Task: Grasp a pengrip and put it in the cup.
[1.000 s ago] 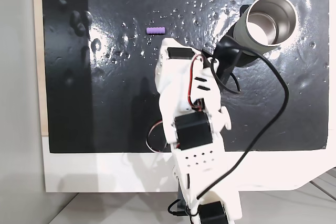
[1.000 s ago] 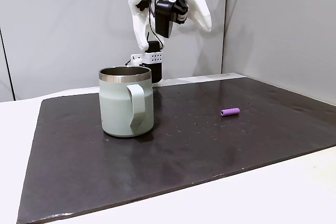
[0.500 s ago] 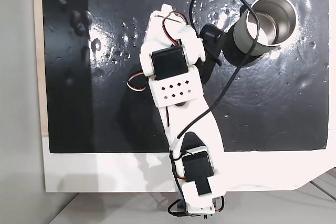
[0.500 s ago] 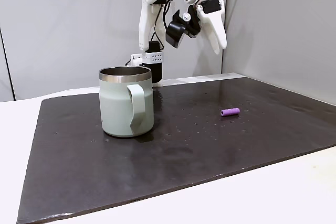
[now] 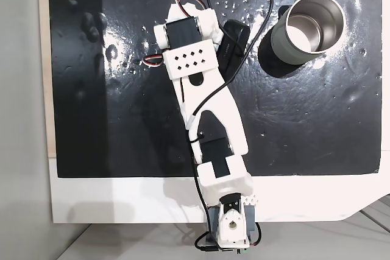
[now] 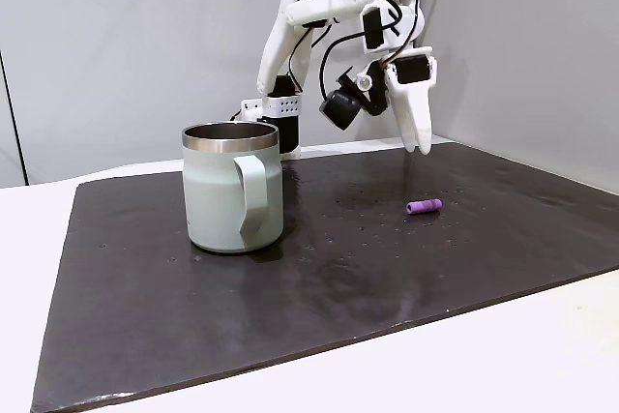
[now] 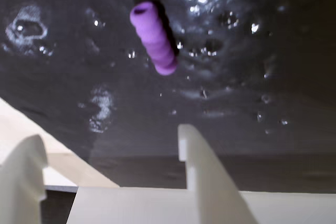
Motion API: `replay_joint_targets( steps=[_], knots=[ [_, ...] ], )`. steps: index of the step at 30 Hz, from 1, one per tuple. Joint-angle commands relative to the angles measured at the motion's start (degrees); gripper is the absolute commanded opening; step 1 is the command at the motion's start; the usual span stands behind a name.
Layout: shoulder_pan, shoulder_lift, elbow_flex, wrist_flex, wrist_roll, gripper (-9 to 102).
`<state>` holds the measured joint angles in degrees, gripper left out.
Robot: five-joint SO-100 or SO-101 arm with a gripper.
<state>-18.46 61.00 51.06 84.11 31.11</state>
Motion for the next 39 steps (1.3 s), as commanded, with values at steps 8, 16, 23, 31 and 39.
replay_joint_targets(
  steps=[8,16,23,31,39],
  knots=[
    [-1.5,-10.0,-10.7,0.3,-0.8,25],
    [-1.6,-16.2,-13.7,0.4,-2.2,26],
    [-1.2,-19.8,-15.0,0.4,-2.9,25],
    [-1.2,-21.5,-16.8,0.3,-3.9,11],
    [-1.1,-18.1,-14.9,0.1,-5.0,0]
  ],
)
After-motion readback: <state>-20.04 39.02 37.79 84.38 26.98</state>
